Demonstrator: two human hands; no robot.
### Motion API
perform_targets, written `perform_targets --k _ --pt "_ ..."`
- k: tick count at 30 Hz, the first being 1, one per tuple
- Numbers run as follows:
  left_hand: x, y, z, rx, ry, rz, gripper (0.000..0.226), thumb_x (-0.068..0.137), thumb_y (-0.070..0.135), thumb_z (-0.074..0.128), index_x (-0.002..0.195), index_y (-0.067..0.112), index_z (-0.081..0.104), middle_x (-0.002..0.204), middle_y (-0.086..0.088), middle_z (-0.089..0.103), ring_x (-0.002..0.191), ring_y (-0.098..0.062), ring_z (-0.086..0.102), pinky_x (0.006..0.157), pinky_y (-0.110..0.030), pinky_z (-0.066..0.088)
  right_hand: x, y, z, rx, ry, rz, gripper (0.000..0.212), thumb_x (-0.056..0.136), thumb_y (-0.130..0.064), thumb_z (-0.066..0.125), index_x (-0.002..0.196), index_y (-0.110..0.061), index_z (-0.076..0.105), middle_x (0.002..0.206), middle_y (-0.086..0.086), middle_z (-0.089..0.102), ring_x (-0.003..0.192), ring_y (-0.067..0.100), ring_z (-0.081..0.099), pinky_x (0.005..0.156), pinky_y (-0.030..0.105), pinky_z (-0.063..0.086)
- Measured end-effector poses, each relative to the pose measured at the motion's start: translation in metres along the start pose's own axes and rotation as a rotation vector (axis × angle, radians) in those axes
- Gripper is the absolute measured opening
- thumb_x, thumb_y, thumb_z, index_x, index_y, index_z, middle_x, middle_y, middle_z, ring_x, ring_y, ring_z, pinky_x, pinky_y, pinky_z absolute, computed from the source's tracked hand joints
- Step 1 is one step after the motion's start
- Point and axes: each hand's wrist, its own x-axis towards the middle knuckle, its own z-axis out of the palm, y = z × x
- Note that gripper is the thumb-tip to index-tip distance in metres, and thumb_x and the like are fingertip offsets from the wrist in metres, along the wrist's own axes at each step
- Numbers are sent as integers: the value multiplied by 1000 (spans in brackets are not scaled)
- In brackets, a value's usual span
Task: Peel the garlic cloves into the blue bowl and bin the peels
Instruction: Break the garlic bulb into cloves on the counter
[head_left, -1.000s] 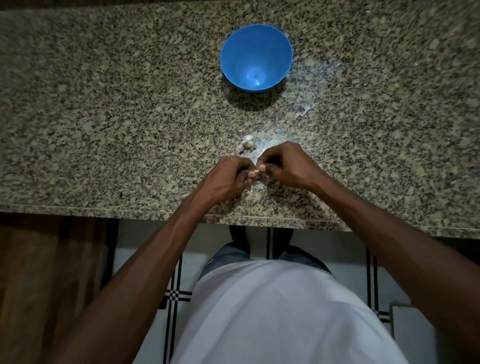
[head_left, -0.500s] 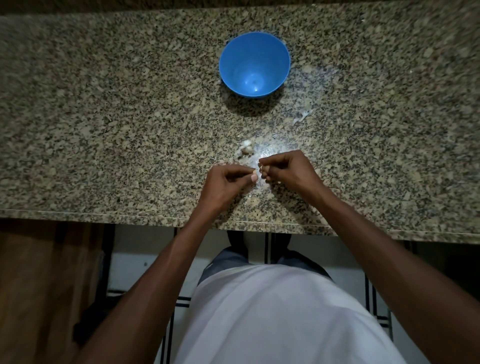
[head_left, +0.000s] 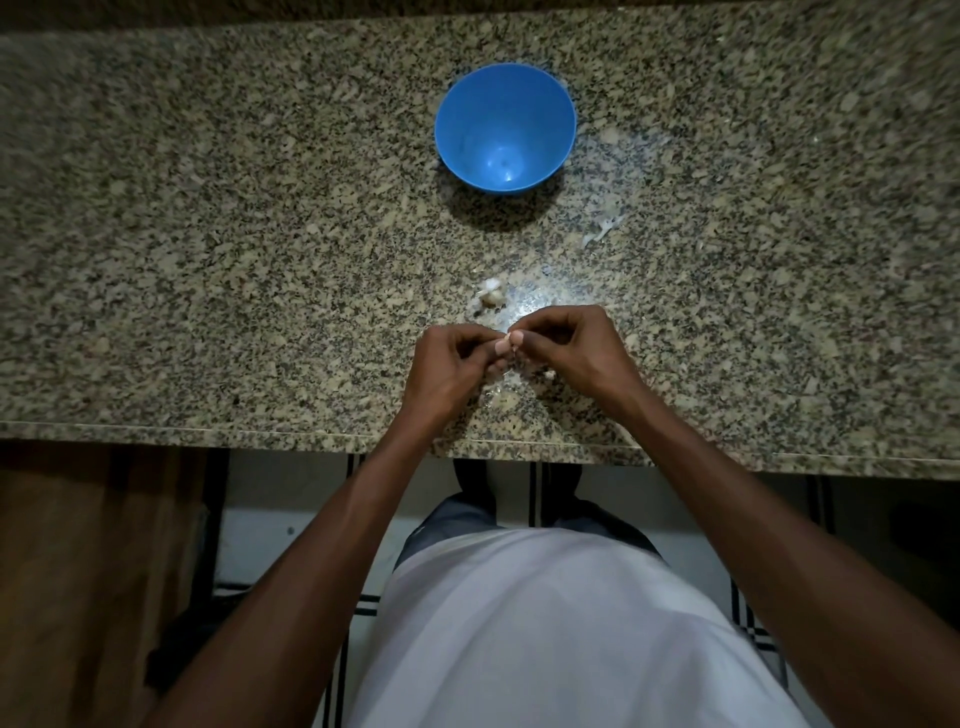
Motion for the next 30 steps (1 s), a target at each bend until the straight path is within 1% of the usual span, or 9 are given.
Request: perform_targets --k 5,7,9,12,16,19,22,25,30 --pt "2 2 0 50 -4 -21 20 91 19 78 102 2 78 85 -9 79 73 -17 76 68 -25 62 -1 -1 3 -170 29 -112 9 94 -22 75 99 -16 80 92 -7 78 82 5 74 77 28 62" --pt "2 2 -1 82 3 -26 21 89 19 80 101 2 79 84 -8 79 74 -19 77 69 -27 63 -2 -1 5 -222 37 -146 9 94 -22 75 99 -16 80 92 -7 77 81 2 72 73 21 59" --pt "3 2 0 160 -1 -25 21 88 21 80 100 3 79 81 -4 78 70 -12 77 65 -22 61 -3 -1 6 -267 38 -172 10 94 -21 76 101 -15 80 93 -6 76 81 1 71 71 17 57" --pt "5 5 0 320 -15 -2 15 92 21 77 98 7 79 79 2 76 64 -2 73 58 -12 55 -3 0 7 -314 49 -221 10 94 -19 75 99 -13 80 93 -3 75 80 4 70 71 22 60" --pt "10 9 2 534 -80 71 14 98 18 69 91 9 77 77 -4 74 66 -15 71 60 -30 58 -2 2 6 -378 40 -283 10 96 -16 72 99 -10 79 94 0 73 80 7 68 72 25 60" --pt "11 11 5 685 -110 159 14 100 12 64 92 4 73 75 -6 68 62 -17 64 55 -31 55 0 2 7 -374 26 -290 9 97 -16 72 100 -11 79 95 0 73 81 6 68 74 22 60" --pt "13 13 6 776 -141 217 9 99 8 64 92 6 69 72 2 59 59 -7 55 52 -19 44 1 3 6 -315 13 -207 10 96 -15 73 102 -10 79 96 1 76 84 10 72 79 29 63" --pt "13 13 3 807 -198 290 6 98 6 66 93 6 69 77 -2 61 60 -8 54 55 -21 46 1 5 1 -53 -41 20 12 95 -15 76 102 -6 79 91 8 79 85 24 77 85 42 64" --pt "11 9 -3 769 -172 374 11 96 0 62 89 3 70 78 -4 63 62 -14 56 54 -20 42 8 0 -5 223 -132 212 14 92 -6 77 102 3 77 95 20 78 90 33 78 87 42 64"
